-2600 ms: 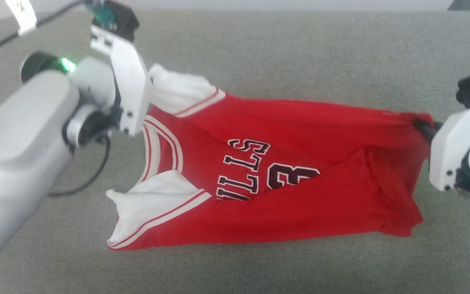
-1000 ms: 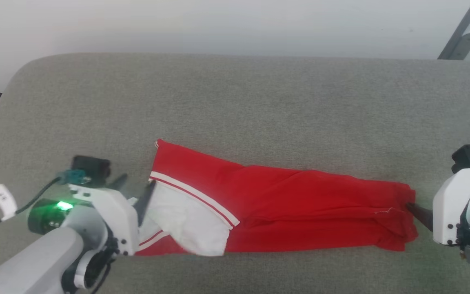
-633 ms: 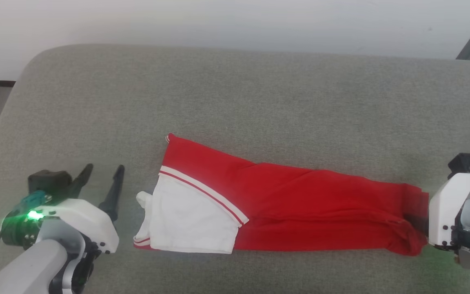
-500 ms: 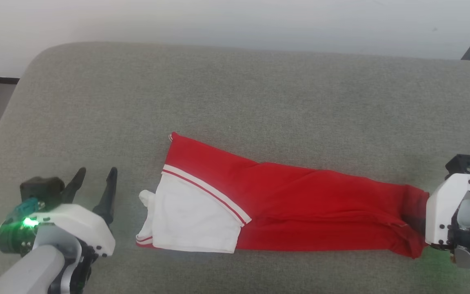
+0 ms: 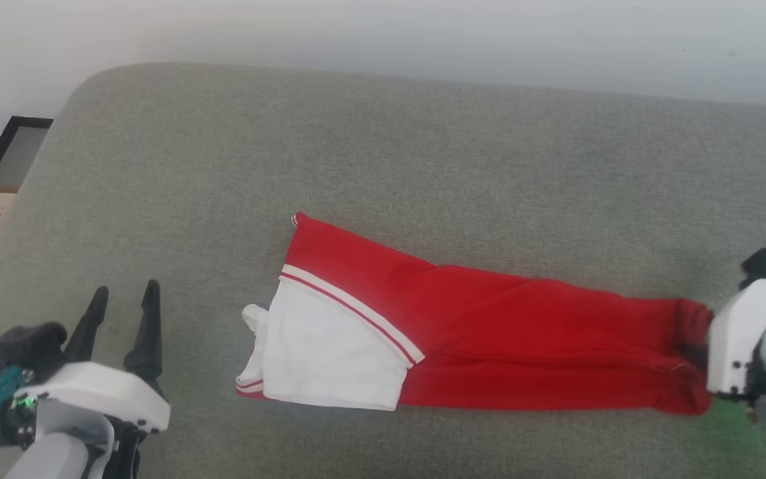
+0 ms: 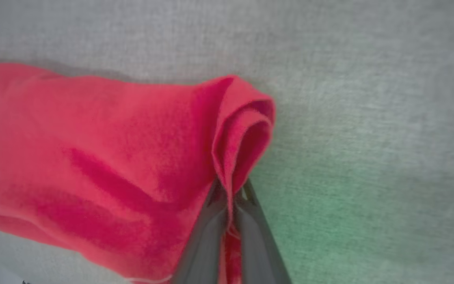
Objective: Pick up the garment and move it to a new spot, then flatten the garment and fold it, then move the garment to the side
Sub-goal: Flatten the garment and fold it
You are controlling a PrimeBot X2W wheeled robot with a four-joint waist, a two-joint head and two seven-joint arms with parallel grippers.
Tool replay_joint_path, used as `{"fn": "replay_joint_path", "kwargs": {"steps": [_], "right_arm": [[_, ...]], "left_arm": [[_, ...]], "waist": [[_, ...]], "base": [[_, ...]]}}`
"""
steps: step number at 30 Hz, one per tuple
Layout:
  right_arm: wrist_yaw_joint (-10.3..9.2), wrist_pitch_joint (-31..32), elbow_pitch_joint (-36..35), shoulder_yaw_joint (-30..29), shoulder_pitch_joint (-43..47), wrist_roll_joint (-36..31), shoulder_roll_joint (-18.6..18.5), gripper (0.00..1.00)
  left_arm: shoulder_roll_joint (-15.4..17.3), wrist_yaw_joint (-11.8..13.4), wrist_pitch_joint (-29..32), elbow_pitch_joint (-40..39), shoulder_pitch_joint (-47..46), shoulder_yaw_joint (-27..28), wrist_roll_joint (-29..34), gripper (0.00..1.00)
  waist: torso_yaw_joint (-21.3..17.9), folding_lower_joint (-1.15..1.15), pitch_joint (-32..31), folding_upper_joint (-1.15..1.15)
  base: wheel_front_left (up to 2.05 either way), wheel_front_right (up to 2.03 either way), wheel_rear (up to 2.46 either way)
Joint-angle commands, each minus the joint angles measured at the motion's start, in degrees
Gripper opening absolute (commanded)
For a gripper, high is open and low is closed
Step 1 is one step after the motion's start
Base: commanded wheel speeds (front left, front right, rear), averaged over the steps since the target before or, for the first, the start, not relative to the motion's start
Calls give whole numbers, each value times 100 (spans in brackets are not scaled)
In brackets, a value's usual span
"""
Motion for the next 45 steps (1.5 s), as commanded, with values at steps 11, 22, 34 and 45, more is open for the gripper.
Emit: {"fn": "replay_joint_path", "kwargs": {"steps": [11,22,34,45], "right_arm": [[-2,-218,310,-742,-254,-311,-569,0],[-2,-406,772,-1239,-596,-874,-944,0],[0,77,-842,-514,-78,374,-427,0],[0,150,-1670,519,3,443,361,0]], "left_arm": [[-644,-616,-21,218,366,843,639,100],[-997,-1013,-22,463,237,1274,1094,100],[-1277,-1228,-22,694,376,1592,1349,100],[-1431,-1367,-21,888,162,1455,1502,100]], "waist": [[-13,0,23,0],[-102,0,67,0],[-159,0,-238,0],[181,0,-436,0]], "base": [[0,0,0],[0,0,0],[0,0,0],[0,0,0]]}}
